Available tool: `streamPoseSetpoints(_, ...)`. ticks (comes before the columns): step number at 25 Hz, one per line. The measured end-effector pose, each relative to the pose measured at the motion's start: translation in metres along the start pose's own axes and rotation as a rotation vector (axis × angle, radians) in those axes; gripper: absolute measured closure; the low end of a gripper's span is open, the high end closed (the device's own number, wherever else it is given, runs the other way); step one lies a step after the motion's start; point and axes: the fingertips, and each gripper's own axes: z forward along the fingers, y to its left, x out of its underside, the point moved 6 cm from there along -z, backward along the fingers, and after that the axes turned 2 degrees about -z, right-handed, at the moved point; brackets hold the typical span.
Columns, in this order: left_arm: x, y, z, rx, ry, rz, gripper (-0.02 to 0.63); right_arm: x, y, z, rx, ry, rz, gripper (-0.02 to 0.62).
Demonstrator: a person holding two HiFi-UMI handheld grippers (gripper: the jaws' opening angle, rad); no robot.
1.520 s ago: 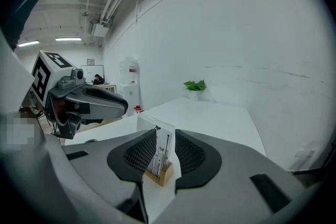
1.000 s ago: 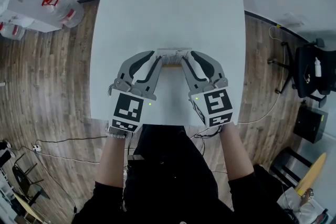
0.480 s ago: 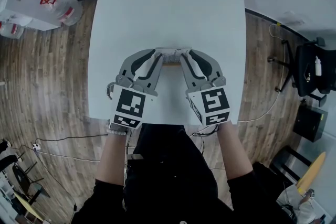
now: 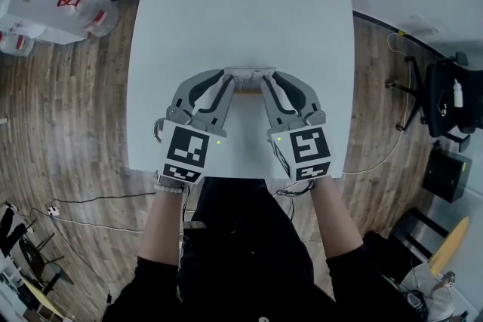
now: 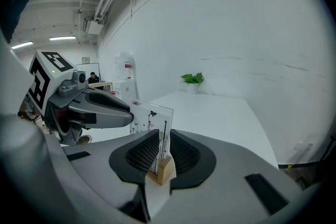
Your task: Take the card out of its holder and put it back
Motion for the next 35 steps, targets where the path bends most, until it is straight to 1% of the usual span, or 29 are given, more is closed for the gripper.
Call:
streamPoseSetpoints(18,-0.008,-0.002,-0.006,0.003,-0.01,-0.013,0.549,-0.008,0.0,-0.007,-0.003,-0.002,-0.004,0.505)
streamPoseSetpoints(24,-0.015,-0.005,-0.012,-0.009,-0.028,-0.022,0.549,-0.013,0.001,-0.014,0.005,-0.013,-0.01,0.505)
streamPoseSetpoints(30,-0.022,-0.006,-0.017,-0.006,-0.04,-0.006,0.551,-0.021,0.003,-0.02,0.012,-0.027,-0.013,0.506)
streamPoseSetpoints(35,-0.029,-0.005,-0.023,-0.005,-0.055,-0.012,0.551,-0.028,0.004,-0.025,0.022,-0.036,-0.022,0.506)
